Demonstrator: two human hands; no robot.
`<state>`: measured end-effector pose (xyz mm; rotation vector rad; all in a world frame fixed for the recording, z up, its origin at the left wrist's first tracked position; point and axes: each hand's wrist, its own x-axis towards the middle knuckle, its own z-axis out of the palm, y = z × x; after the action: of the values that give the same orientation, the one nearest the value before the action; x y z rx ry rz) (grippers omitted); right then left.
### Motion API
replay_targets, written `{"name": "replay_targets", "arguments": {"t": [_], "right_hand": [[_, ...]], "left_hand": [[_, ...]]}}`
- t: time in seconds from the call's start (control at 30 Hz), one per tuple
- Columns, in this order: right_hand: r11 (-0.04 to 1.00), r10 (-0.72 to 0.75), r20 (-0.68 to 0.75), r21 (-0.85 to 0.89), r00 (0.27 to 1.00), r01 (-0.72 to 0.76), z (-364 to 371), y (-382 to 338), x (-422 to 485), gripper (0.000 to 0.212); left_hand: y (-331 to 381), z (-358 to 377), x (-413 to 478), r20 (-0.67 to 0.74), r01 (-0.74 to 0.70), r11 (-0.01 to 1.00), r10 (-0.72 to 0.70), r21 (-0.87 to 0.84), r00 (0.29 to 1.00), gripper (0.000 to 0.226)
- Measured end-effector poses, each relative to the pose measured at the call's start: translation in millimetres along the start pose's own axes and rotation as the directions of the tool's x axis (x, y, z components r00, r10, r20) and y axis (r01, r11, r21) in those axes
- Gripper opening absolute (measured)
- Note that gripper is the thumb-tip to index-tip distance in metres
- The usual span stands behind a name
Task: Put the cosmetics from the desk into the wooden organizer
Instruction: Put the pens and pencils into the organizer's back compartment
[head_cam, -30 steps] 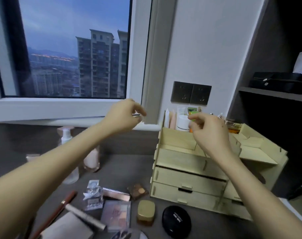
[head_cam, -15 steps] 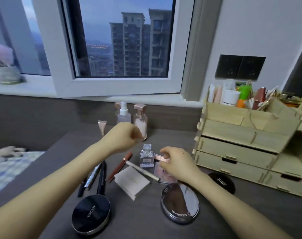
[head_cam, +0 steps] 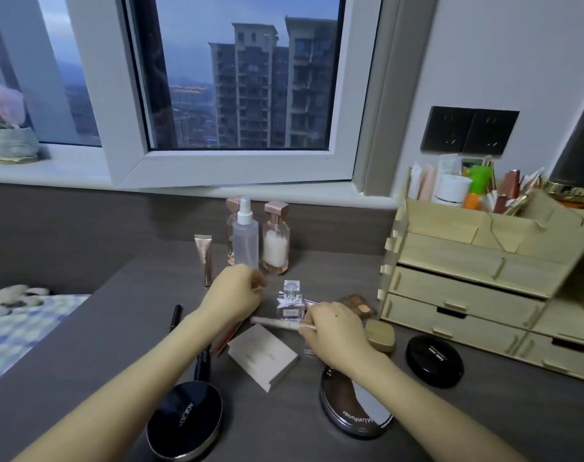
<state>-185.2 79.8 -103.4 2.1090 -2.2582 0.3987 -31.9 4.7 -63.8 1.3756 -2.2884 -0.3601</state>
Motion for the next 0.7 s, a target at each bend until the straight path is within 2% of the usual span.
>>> {"name": "replay_targets", "arguments": {"t": [0.1, 0.2, 0.3, 0.37, 0.43, 0.5, 0.6, 0.7], "right_hand": [[0.978, 0.072, -0.152, 0.204, 0.986, -0.040, -27, 13, -11, 0.017], [0.904, 0.202, -0.232, 0.418, 0.951, -0.090, -66, 35, -25, 0.010], [0.820, 0.282, -0.277, 0.567, 0.918, -0.081, -99, 57, -43, 0.020], [0.800, 0.315, -0.313, 0.595, 0.896, -0.074, -114, 71, -52, 0.025], [0.782, 0.339, -0.338, 0.620, 0.878, -0.063, -122, 83, -57, 0.025], [0.772, 0.348, -0.342, 0.633, 0.873, -0.060, -122, 93, -57, 0.025], [0.771, 0.353, -0.343, 0.634, 0.871, -0.063, -118, 103, -54, 0.028], [0.772, 0.355, -0.349, 0.633, 0.867, -0.061, -118, 107, -52, 0.027]], "left_hand": [[12, -1, 5, -0.125, -0.099, 0.995, 0.095, -0.029, 0.988, 0.027], [28, 3, 9, -0.197, -0.290, 0.957, 0.287, 0.016, 0.937, 0.019], [44, 22, 16, -0.014, -0.464, 0.873, 0.471, 0.149, 0.882, 0.020], [55, 36, 28, 0.158, -0.528, 0.792, 0.504, 0.306, 0.849, 0.022], [68, 44, 42, 0.300, -0.579, 0.666, 0.496, 0.470, 0.815, 0.021], [81, 50, 54, 0.410, -0.610, 0.568, 0.451, 0.553, 0.793, 0.023], [97, 63, 70, 0.562, -0.648, 0.473, 0.330, 0.597, 0.758, 0.029], [105, 77, 80, 0.633, -0.644, 0.436, 0.194, 0.628, 0.749, 0.037]]}}
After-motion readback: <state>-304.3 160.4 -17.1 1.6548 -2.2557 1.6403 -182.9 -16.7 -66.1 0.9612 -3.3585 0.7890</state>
